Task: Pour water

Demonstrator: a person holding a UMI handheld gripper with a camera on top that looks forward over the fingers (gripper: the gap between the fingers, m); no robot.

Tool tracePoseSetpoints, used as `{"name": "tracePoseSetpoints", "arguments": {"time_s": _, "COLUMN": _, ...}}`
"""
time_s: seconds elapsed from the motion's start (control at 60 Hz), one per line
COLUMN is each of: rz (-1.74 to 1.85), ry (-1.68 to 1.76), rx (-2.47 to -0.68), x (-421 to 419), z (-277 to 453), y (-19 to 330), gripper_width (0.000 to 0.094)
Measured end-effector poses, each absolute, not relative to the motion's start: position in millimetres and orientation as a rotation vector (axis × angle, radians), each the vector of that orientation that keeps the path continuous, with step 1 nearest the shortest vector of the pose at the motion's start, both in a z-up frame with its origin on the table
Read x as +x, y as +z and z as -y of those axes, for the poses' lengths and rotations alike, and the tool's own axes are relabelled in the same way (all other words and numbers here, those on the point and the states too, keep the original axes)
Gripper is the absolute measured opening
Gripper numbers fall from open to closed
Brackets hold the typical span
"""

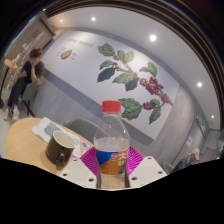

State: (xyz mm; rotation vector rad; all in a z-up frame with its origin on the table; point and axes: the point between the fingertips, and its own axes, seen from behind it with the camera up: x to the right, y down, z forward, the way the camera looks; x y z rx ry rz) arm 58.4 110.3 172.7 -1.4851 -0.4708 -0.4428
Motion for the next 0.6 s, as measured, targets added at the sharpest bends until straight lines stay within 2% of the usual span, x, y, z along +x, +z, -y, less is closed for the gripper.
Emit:
{"name": "tracePoseSetpoints", "arguments": {"time_s": 0.1, "rz": 0.836, "ry": -0.843, "rx": -1.358, "x": 62, "z": -143, "y": 197, "gripper_width": 0.0314}}
{"name": "tracePoseSetpoints", "arguments": {"time_s": 0.15, "rz": 1.009, "ry": -1.012, "rx": -1.266, "x": 47, "z": -161, "y": 197, "gripper_width": 0.0316}}
{"name": "tracePoseSetpoints", "arguments": {"time_s": 0.217, "rz": 1.252, "ry": -1.234, "rx": -1.098, "x": 38, "z": -168, "y": 202, "gripper_width": 0.0313}}
{"name": "tracePoseSetpoints", "arguments": {"time_s": 0.267, "rz": 1.407, "ry": -1.358, "rx": -0.964, "x": 31, "z": -170, "y": 231, "gripper_width": 0.0319}}
{"name": "tracePoseSetpoints", "arguments": {"time_s": 0.283, "rz": 1.454, "ry": -1.4, "rx": -0.916, "x": 27, "z": -172, "y": 232, "gripper_width": 0.032}}
{"name": "tracePoseSetpoints", "arguments": {"time_s": 0.3, "rz": 1.488, "ry": -1.466, "rx": -0.856, "x": 27, "z": -177, "y": 218, "gripper_width": 0.032}}
{"name": "tracePoseSetpoints", "arguments": {"time_s": 0.317, "rz": 1.537, "ry": -1.473, "rx": -0.827, "x": 20, "z": -174, "y": 233, "gripper_width": 0.0321}}
{"name": "tracePoseSetpoints", "arguments": {"time_s": 0.383, "rz": 1.644, "ry": -1.577, "rx": -0.672, "x": 9, "z": -176, "y": 235, "gripper_width": 0.0327}}
{"name": "tracePoseSetpoints", "arguments": {"time_s": 0.4, "rz": 1.651, "ry": -1.631, "rx": -0.624, "x": 13, "z": -181, "y": 217, "gripper_width": 0.0326}}
{"name": "tracePoseSetpoints", "arguments": {"time_s": 0.417, "rz": 1.678, "ry": -1.635, "rx": -0.601, "x": 6, "z": -184, "y": 228, "gripper_width": 0.0328}}
{"name": "tracePoseSetpoints", "arguments": {"time_s": 0.467, "rz": 1.719, "ry": -1.69, "rx": -0.516, "x": 1, "z": -184, "y": 230, "gripper_width": 0.0328}}
{"name": "tracePoseSetpoints", "arguments": {"time_s": 0.533, "rz": 1.759, "ry": -1.718, "rx": -0.439, "x": -3, "z": -178, "y": 240, "gripper_width": 0.0334}}
{"name": "tracePoseSetpoints", "arguments": {"time_s": 0.6, "rz": 1.765, "ry": -1.717, "rx": -0.415, "x": 0, "z": -192, "y": 236, "gripper_width": 0.0342}}
